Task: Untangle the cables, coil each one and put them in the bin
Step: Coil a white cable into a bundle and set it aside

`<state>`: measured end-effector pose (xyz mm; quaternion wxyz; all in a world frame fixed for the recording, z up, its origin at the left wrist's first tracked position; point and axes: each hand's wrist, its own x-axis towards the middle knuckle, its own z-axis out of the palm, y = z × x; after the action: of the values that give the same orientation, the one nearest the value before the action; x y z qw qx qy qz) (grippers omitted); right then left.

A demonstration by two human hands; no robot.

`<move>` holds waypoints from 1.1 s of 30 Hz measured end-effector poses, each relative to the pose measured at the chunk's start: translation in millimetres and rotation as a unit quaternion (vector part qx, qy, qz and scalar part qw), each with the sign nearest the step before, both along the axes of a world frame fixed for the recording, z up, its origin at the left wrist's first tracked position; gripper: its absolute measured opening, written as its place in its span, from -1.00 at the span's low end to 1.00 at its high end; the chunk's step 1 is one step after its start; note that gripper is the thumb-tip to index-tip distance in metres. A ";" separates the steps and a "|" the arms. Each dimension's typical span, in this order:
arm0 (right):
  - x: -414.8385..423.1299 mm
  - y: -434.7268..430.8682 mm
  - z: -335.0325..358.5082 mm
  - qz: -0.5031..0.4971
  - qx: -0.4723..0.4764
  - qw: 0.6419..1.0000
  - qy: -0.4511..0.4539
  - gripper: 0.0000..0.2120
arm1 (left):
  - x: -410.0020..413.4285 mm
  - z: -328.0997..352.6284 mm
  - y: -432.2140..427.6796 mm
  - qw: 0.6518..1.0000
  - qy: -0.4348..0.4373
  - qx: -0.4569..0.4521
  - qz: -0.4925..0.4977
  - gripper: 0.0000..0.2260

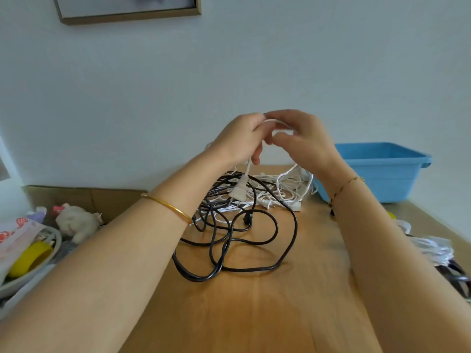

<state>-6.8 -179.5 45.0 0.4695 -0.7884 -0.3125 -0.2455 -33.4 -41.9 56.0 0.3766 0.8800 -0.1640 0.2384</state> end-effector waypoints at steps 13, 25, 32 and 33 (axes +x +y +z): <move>22.7 -24.2 -31.3 -0.236 0.068 0.958 0.147 -0.78 | 16.3 -10.6 47.8 0.959 -0.054 0.098 0.259 -0.79; 16.5 21.1 -17.7 -0.046 -0.027 0.999 -0.003 -0.83 | 23.3 -28.6 22.9 0.978 -0.084 0.073 0.174 -0.81; 25.1 6.6 -19.7 -0.053 0.298 0.949 0.091 -0.91 | 5.6 -30.7 22.5 0.988 0.001 -0.147 0.054 -0.94; 28.5 5.1 -22.2 -0.069 0.322 0.937 0.112 -0.91 | 1.9 -29.4 22.1 0.983 0.034 -0.178 0.002 -0.92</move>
<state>21.7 -174.4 22.7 0.7123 -0.6366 -0.1072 -0.2753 -31.4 -19.8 26.7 0.5322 0.8067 -0.1048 0.2348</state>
